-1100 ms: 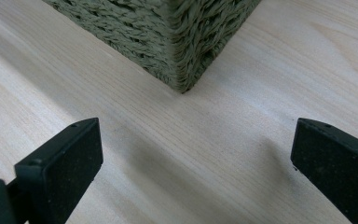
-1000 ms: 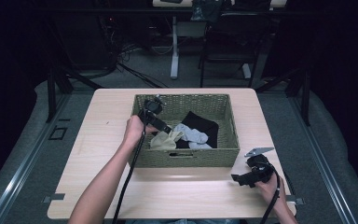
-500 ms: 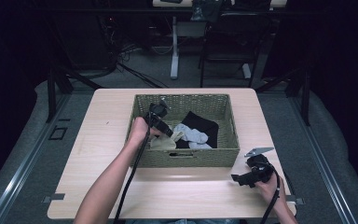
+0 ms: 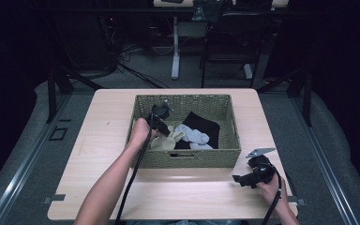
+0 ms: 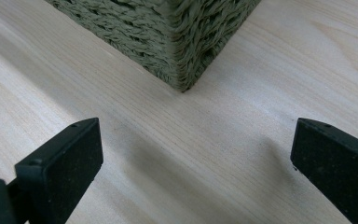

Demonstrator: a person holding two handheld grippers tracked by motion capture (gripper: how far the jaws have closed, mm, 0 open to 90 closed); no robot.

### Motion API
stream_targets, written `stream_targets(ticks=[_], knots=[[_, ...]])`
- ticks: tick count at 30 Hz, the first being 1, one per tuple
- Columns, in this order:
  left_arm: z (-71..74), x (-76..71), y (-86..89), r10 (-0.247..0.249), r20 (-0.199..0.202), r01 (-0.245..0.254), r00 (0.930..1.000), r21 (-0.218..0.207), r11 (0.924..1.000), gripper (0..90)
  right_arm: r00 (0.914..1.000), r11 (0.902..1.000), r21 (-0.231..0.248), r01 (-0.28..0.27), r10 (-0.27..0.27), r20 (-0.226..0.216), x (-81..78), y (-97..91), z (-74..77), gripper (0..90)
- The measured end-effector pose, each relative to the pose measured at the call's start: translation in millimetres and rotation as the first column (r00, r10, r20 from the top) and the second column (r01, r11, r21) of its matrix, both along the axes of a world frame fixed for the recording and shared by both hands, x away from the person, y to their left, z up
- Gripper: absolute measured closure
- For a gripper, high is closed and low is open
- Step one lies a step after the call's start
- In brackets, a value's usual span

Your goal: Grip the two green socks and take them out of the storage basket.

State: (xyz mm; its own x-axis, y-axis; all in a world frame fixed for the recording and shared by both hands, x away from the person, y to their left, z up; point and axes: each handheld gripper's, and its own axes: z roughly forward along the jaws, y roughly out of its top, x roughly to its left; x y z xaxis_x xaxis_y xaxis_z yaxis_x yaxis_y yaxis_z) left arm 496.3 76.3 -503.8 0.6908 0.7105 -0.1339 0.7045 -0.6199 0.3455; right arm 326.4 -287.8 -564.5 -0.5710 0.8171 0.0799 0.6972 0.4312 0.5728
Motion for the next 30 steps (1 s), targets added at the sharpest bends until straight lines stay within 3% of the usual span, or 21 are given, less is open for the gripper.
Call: stream_targets(ticks=[14,30], knots=[[42.4,-15.0,20.2,-0.011,0.102,0.014,0.9947,-0.022,0.9997,86.1,1.0,1.0,0.004,0.006,-0.006,0.006,0.1,0.1,-0.1,1.5],[96.9,-27.9,26.3,-0.04,0.196,0.048,0.9798,-0.033,0.9983,86.0,0.9999,1.0,0.005,0.007,-0.007,0.008,-0.2,0.5,0.2,1.5]])
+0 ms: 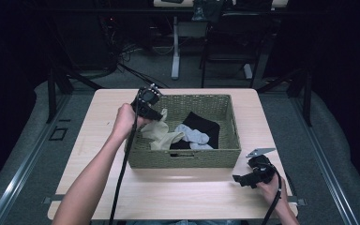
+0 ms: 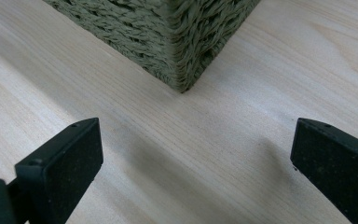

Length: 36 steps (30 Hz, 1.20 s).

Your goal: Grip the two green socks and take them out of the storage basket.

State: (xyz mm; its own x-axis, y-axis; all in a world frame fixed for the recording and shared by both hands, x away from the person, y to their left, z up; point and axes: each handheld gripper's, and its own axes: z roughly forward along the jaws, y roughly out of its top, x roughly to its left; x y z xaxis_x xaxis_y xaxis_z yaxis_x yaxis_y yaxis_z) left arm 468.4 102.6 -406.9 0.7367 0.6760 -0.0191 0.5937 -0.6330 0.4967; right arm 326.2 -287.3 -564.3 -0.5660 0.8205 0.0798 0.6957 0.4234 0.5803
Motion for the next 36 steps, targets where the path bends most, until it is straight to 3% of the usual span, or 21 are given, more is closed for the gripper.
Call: stream_targets(ticks=[10,24,36], knots=[[26.6,-2.9,7.9,0.011,0.046,-0.011,0.9989,-0.002,0.9999,85.9,1.0,1.0,0.003,-0.002,0.002,-0.002,0.1,-0.3,0.3,1.5],[59.6,-9.5,32.8,0.05,0.104,-0.049,0.9933,-0.014,0.9987,85.9,1.0,1.0,-0.006,-0.004,0.004,0.002,0.0,-0.8,1.0,1.5],[76.0,-17.3,70.9,0.117,0.131,-0.114,0.9845,-0.033,0.9929,85.9,1.0,1.0,-0.005,-0.004,0.004,0.002,0.1,-0.8,0.8,1.5]])
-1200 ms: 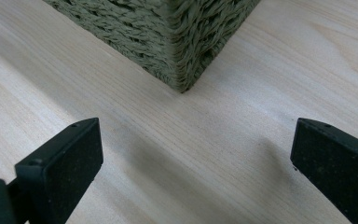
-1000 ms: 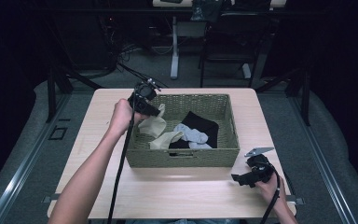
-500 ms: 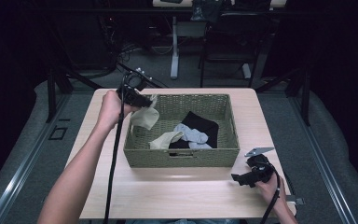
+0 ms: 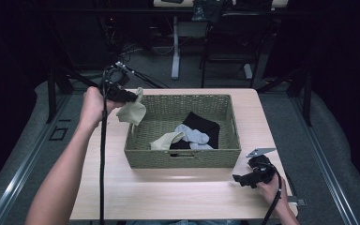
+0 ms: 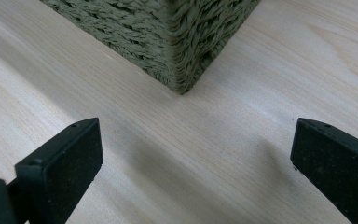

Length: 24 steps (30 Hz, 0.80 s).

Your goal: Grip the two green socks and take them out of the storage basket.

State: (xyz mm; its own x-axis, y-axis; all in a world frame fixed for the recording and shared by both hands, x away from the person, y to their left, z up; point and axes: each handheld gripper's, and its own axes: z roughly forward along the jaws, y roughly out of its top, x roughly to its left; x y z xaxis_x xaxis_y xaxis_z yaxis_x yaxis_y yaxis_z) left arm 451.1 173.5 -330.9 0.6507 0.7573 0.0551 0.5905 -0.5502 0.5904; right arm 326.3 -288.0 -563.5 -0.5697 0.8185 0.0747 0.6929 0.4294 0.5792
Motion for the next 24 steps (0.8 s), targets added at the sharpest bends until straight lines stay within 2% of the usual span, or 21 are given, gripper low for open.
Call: stream_targets(ticks=[5,11,14,24], knots=[[1.1,-3.9,24.1,0.049,0.004,-0.049,0.9988,-0.006,0.9988,85.9,1.0,1.0,0.0,0.001,-0.001,0.001,0.0,0.0,0.0,1.5],[-8.0,-8.0,52.0,0.105,-0.008,-0.105,0.9944,-0.007,0.9944,85.7,1.0,1.0,0.0,-0.001,0.001,0.0,0.1,0.1,0.1,1.5],[-15.4,-8.1,60.6,0.125,-0.012,-0.125,0.9921,-0.007,0.9921,85.7,1.0,0.9999,0.013,0.007,-0.007,-0.004,-0.1,0.8,-0.6,1.5],[-47.7,-4.0,83.2,0.188,-0.042,-0.188,0.9813,-0.003,0.9822,85.7,0.9999,0.9999,0.005,0.015,-0.015,-0.003,-1.4,1.4,-0.3,1.5]])
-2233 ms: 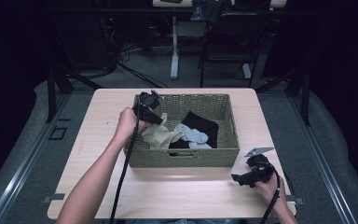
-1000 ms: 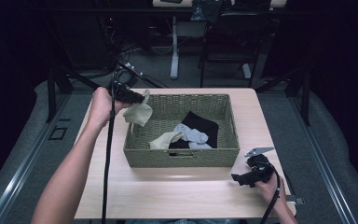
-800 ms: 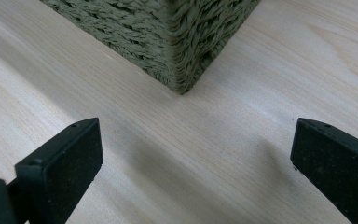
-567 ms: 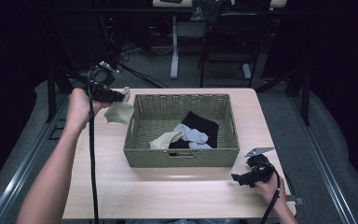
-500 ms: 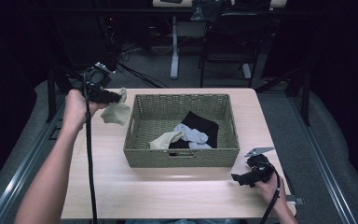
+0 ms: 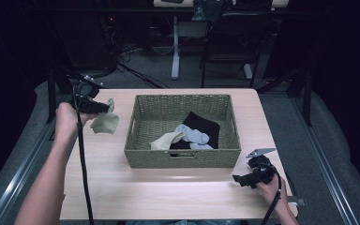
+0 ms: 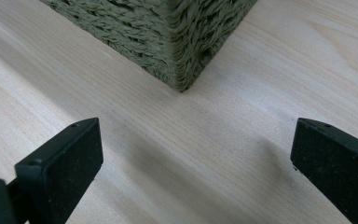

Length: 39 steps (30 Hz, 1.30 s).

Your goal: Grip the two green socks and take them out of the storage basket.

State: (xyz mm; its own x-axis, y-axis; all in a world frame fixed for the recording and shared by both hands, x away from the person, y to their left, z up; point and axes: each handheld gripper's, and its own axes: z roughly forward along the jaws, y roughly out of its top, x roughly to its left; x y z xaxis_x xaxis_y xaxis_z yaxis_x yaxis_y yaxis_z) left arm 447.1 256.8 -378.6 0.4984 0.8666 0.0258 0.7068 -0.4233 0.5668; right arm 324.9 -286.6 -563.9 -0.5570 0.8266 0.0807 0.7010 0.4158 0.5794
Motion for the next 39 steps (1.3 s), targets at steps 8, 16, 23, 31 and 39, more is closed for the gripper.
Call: stream_targets(ticks=[8,16,23,31,39], knots=[[-22.6,2.9,17.4,0.047,-0.017,-0.047,0.9988,-0.016,0.9988,85.7,1.0,1.0,-0.007,-0.003,0.003,-0.008,-0.7,2.3,-1.0,1.5],[-56.3,6.4,34.1,0.116,-0.066,-0.116,0.9911,-0.003,0.9932,85.8,1.0,1.0,-0.01,0.002,-0.002,-0.006,-1.3,2.9,-0.7,1.5],[-100.4,13.6,39.6,0.155,-0.146,-0.158,0.977,-0.008,0.9874,85.3,1.0,0.9999,-0.011,0.002,-0.002,-0.005,-1.6,3.2,-0.2,1.5],[-139.0,18.8,45.2,0.196,-0.234,-0.206,0.9522,-0.021,0.9782,80.7,1.0,1.0,-0.008,0.001,-0.001,-0.004,-1.8,3.1,-0.3,1.5],[-139.9,13.8,49.3,0.214,-0.207,-0.23,0.9547,-0.057,0.9715,33.9,0.9999,0.9999,-0.014,0.002,-0.002,-0.012,-1.0,3.6,-1.1,1.5]])
